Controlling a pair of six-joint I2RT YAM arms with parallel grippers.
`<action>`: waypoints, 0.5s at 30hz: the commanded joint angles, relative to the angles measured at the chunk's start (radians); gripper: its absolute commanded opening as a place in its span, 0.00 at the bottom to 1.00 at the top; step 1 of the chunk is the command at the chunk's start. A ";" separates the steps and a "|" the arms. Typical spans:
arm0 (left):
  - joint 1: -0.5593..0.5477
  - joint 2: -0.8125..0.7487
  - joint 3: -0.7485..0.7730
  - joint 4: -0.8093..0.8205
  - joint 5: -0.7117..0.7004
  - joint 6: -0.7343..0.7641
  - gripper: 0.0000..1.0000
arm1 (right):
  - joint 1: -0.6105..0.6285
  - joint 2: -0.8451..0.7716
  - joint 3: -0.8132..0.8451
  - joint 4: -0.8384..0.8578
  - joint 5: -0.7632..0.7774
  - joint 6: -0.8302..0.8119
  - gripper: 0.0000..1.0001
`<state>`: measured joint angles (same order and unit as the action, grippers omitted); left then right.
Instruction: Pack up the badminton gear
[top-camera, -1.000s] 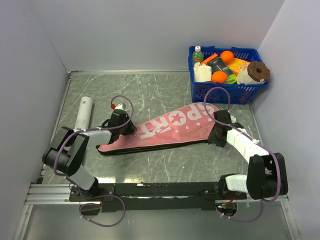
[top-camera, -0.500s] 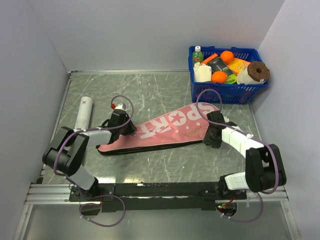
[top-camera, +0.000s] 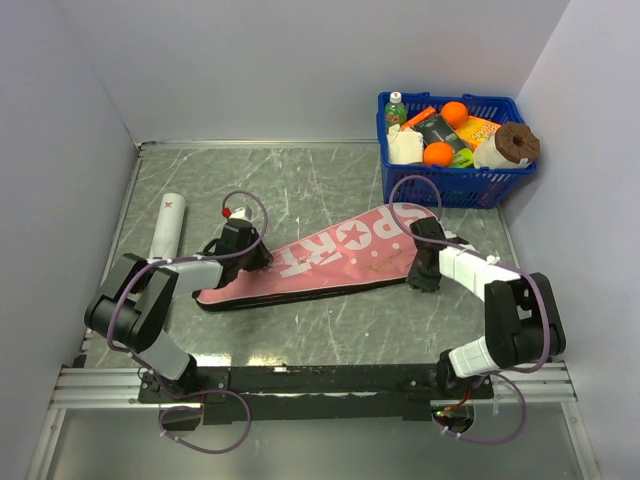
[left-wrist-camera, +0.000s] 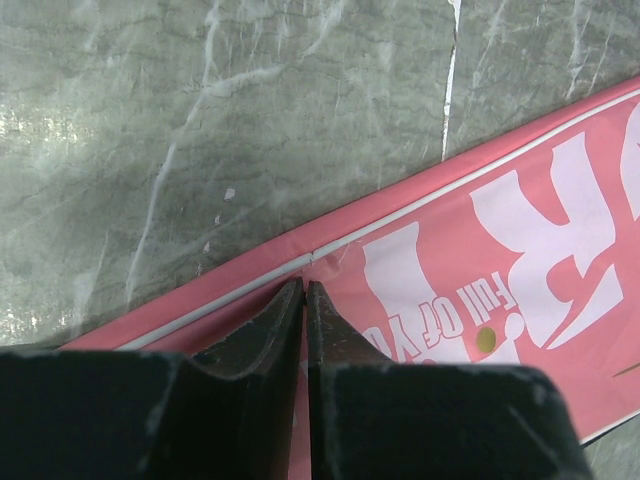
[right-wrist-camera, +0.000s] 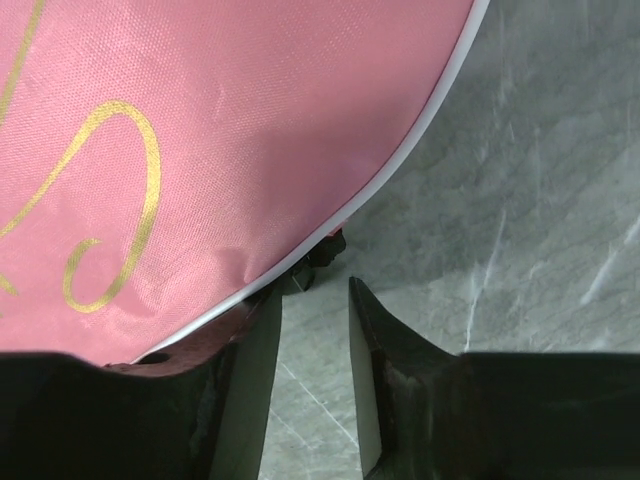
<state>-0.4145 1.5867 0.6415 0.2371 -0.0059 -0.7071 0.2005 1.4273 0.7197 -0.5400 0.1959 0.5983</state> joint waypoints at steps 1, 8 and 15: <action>0.010 0.001 -0.035 -0.082 -0.036 0.035 0.13 | 0.001 0.038 0.058 0.040 0.030 0.001 0.36; 0.010 -0.005 -0.040 -0.082 -0.042 0.038 0.13 | -0.006 0.070 0.078 0.049 0.025 -0.011 0.22; 0.010 -0.007 -0.042 -0.084 -0.045 0.038 0.13 | -0.009 0.079 0.081 0.058 0.010 -0.026 0.00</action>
<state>-0.4141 1.5845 0.6342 0.2470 -0.0067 -0.6994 0.1986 1.4826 0.7670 -0.5419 0.2016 0.5785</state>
